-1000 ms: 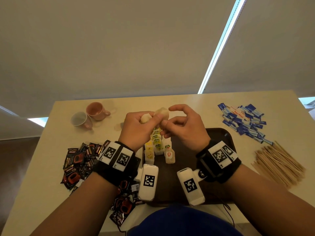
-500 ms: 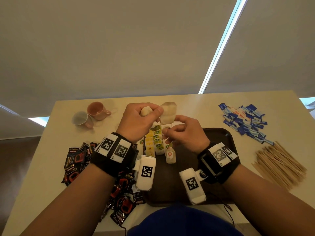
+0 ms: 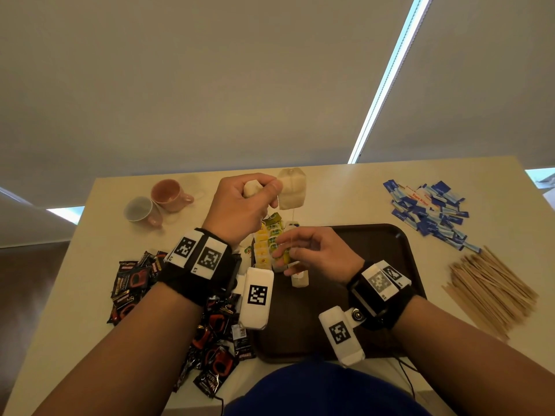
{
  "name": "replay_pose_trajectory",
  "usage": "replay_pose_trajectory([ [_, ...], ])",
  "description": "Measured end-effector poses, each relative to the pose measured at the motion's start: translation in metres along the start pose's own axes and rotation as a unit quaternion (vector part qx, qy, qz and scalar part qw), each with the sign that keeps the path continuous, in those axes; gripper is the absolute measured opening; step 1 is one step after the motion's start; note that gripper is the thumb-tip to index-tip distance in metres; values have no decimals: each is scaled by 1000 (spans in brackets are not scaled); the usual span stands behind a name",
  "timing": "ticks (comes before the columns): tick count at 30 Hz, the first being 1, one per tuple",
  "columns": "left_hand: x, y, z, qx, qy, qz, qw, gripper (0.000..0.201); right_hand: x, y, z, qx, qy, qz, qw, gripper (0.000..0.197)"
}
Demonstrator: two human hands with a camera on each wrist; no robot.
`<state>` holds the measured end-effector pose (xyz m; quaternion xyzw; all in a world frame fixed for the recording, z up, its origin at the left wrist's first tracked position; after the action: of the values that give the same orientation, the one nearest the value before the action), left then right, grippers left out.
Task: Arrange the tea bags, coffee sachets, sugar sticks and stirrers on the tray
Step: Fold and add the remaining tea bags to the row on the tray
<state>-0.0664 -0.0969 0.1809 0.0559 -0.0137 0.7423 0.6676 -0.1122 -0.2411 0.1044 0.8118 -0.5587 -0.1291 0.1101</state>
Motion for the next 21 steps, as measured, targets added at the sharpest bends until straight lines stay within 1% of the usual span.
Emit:
replay_pose_trajectory([
  [2,-1,-1,0,11,10,6,1000,29,-2,0,3,-4,10,-3,1000,34],
  [3,-1,-1,0,17,17,8,1000,28,-2,0,4,-2,18,1,1000,33],
  [6,-2,-1,1,24,38,5,999,25,-1,-1,8,-4,15,22,1000,23],
  [8,-2,1,2,27,48,0,998,23,3,-3,10,-12,13,51,999,20],
  [10,-1,2,1,32,57,-7,998,18,12,-7,9,17,69,97,993,19],
  [12,-1,4,0,35,61,-18,997,15,22,-12,5,67,161,144,974,16],
  [13,-1,6,-1,36,60,-23,997,14,27,-14,4,76,179,160,968,15],
  [15,0,9,-4,39,51,-31,997,14,34,-17,0,62,149,179,971,14],
  [18,1,16,-11,56,36,-46,997,17,38,-20,-14,53,90,167,980,16],
  [21,-1,22,-21,79,18,-60,995,19,40,-22,-35,107,109,163,975,19],
])
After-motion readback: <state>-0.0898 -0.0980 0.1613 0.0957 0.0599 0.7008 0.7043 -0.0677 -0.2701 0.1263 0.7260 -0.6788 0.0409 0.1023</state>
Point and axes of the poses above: each hand's wrist, its own y-axis away from the middle knuckle, its own x-axis out of the back of the hand, z = x × y, the point moved 6 cm from there along -y, towards the middle knuckle, and after that the axes turned 10 degrees about z, right-handed, at the moved point
